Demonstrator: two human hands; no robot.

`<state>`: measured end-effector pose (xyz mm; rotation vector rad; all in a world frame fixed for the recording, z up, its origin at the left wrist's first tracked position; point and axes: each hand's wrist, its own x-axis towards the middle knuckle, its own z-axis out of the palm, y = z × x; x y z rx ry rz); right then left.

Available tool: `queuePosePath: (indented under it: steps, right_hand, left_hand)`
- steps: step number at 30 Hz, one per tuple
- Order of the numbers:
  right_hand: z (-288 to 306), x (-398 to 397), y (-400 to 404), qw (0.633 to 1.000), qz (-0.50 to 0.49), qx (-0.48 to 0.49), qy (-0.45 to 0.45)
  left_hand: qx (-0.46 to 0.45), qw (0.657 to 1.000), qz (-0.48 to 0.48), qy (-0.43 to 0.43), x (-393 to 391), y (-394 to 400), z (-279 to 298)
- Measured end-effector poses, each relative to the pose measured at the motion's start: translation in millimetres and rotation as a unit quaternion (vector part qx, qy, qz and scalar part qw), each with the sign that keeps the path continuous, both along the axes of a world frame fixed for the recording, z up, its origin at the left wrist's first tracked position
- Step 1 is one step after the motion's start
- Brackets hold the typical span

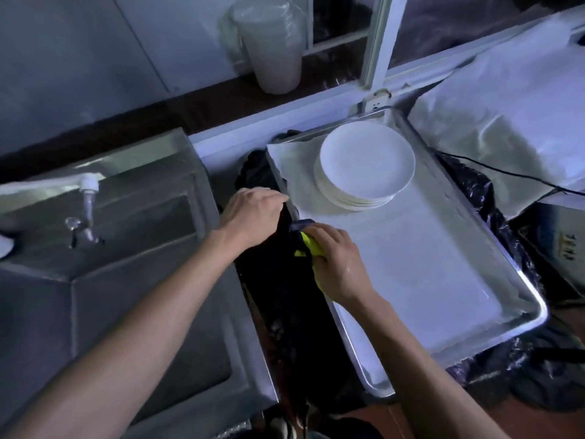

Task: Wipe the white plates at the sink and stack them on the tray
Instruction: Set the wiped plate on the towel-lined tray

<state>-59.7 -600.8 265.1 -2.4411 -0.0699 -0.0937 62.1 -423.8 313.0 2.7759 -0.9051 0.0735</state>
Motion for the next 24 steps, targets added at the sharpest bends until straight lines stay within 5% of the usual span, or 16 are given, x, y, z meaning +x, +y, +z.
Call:
queuePosePath:
  steps: [13,24]
  right_hand:
    - [-51.3,-16.8,166.7,0.961,0.227,-0.140,0.078]
    - [-109.5,-49.0,197.4,0.889,0.313,-0.300,0.148]
  left_hand:
    - [-0.041,0.961,0.228,0.150,-109.5,206.8,-69.1]
    - [-0.053,0.948,0.245,0.196,-153.5,236.4,-100.5]
